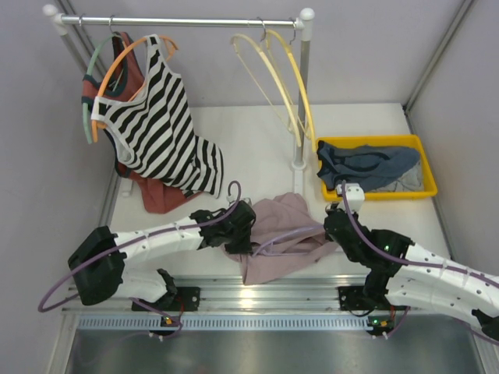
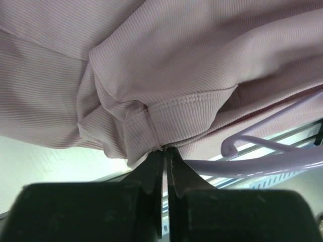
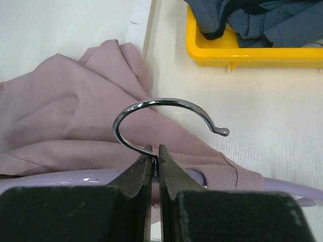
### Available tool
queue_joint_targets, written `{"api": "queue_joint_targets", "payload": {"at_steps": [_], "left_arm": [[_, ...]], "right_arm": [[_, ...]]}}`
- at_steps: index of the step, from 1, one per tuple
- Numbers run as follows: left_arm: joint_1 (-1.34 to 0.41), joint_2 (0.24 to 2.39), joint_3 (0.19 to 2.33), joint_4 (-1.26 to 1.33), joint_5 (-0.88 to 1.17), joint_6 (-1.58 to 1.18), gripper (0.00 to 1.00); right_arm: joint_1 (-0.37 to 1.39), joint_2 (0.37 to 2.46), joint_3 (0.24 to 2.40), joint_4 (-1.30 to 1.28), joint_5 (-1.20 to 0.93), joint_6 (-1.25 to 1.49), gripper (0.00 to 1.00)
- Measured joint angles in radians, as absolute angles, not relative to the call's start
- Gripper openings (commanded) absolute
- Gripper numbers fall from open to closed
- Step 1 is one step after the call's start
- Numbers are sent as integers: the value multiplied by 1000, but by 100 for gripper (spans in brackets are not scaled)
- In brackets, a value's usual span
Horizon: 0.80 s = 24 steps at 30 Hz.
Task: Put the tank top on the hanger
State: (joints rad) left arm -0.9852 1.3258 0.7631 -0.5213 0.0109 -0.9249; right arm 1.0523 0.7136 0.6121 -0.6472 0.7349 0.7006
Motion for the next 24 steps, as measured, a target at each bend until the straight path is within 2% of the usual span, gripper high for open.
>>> {"api": "queue_joint_targets", "payload": {"at_steps": [12,24], "left_arm": [[-1009,1274,765,-568,-4,-905,0],[-1015,1292,981,-662,-31,-834,0]], "right_arm": [[1052,741,624,-670,763,730,0],[1053,764,659,-657,755,710,0]]}}
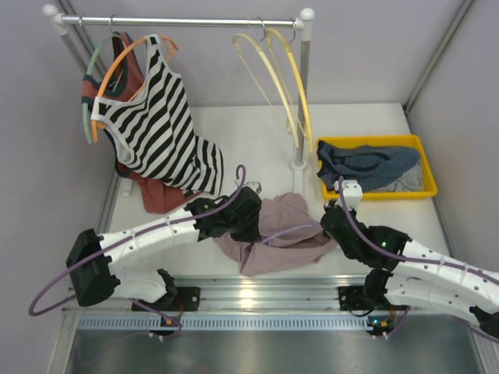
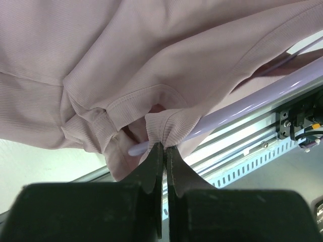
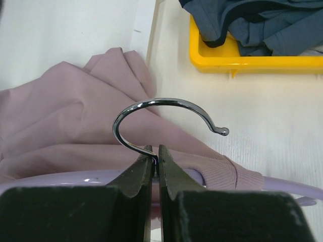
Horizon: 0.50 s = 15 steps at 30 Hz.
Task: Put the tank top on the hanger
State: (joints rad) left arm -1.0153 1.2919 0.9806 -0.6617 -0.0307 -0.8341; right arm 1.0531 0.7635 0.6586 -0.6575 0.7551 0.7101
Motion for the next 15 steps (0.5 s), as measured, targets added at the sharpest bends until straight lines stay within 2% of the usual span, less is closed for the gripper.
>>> {"api": "queue_joint_targets", "payload": {"at_steps": [15], "left_arm": [[-1020,1340,1177,-736,-81,-820,0]], "right_arm": [[1084,869,776,-651,752,762,0]]}}
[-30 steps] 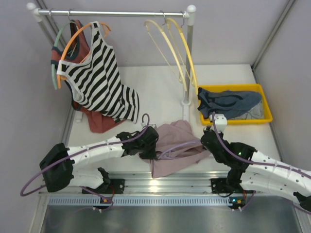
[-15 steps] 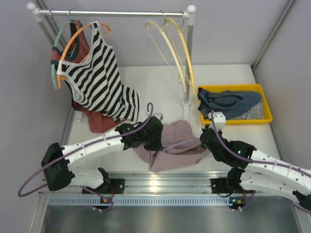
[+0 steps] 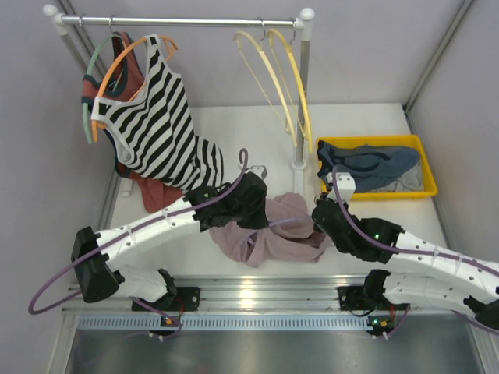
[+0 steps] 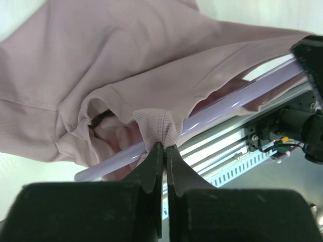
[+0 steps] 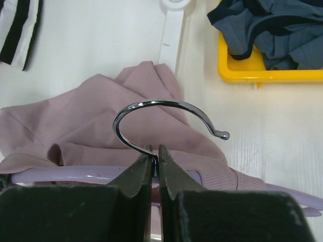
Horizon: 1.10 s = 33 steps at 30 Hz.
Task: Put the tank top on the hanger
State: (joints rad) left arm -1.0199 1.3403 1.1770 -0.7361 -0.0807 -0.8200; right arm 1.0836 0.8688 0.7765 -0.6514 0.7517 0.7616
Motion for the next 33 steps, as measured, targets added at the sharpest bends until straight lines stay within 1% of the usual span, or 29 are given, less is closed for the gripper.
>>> {"api": "queue_joint_targets", "payload": {"at_steps": [10,13,14,16,17,19,20,22,27,31,33], "left_arm": [[-1020,1343,1239,-784,-125,-818,0],[-1021,1343,1252,-801,-133,-808,15],[-1021,1343,1258,-808,-135,-803,27],[-1021,1342,1266,-818,-138,-789,39],[-1022,1341,1271,-820,-140,-774,48],[-1022,1338,1278,-821,-142,-749,55],[-1022,1333,1280,-821,-145,-736,61],[-1022,1319,1283,-821,-151,-693,63],[-1022,1288,1317,-819,-166,-579,64],[-1021,1249,1320,-810,-164,-441,71],[-1015,1221,1307,-791,-133,-382,72]], "right_arm": [[1128,963,853,-609,759,756,0],[1142,996,869,-591,760,755,0],[1147,1005,874,-588,760,755,0],[1157,1018,884,-581,763,755,0],[1162,1023,887,-575,764,754,0],[1167,1024,887,-567,763,754,0],[1168,1024,888,-566,765,754,0],[1169,1024,889,-566,765,752,0],[1169,1023,891,-565,763,750,0],[1169,1014,892,-565,754,730,0],[1169,1007,892,-565,753,720,0]]}}
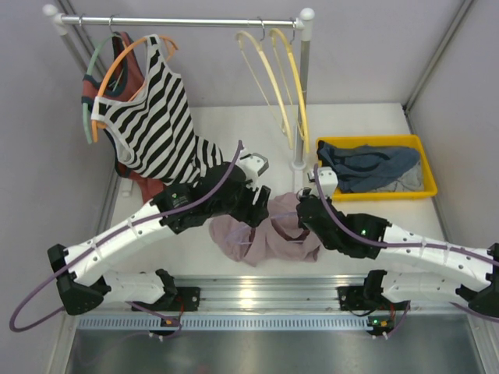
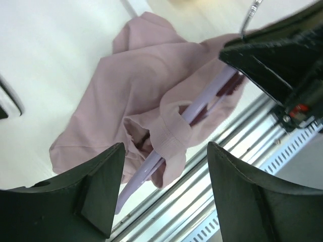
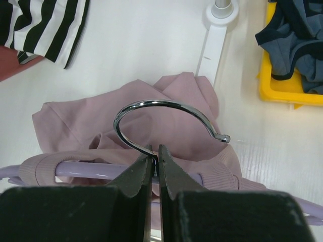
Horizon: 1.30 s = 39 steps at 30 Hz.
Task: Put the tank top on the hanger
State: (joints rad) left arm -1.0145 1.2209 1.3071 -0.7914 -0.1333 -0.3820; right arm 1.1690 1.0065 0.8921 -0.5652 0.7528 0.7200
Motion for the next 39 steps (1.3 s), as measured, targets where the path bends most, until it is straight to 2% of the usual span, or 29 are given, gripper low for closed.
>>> {"api": "queue_joint_targets", "payload": {"at_steps": [6,14,31,32,35,36,38,39], "left_arm": [[-984,1147,1221,-699,32,-257,73],[-961,1169,1125,-616,190,-165,73],[-936,1207,1058,-555,334,-108,68],[-936,1207,1054,-546,342,-108,66],[-936,1207,1036,-521,367,-112,53],[-936,1207,1030,-516,372,-110,41],[-936,1207,1015,-507,382,-116,27],[-936,1207,1008,-501,387,-117,11]], "right_arm": [[1169,992,903,-569,742,700,0],[1169,978,905,-569,732,689,0],[1169,955,933,-583,723,677,0],[1169,955,938,-585,723,674,0],[1169,955,944,-588,723,672,0],[1169,955,945,-588,723,670,0],[1169,955,949,-593,721,665,0],[1169,955,950,-593,721,663,0]]}}
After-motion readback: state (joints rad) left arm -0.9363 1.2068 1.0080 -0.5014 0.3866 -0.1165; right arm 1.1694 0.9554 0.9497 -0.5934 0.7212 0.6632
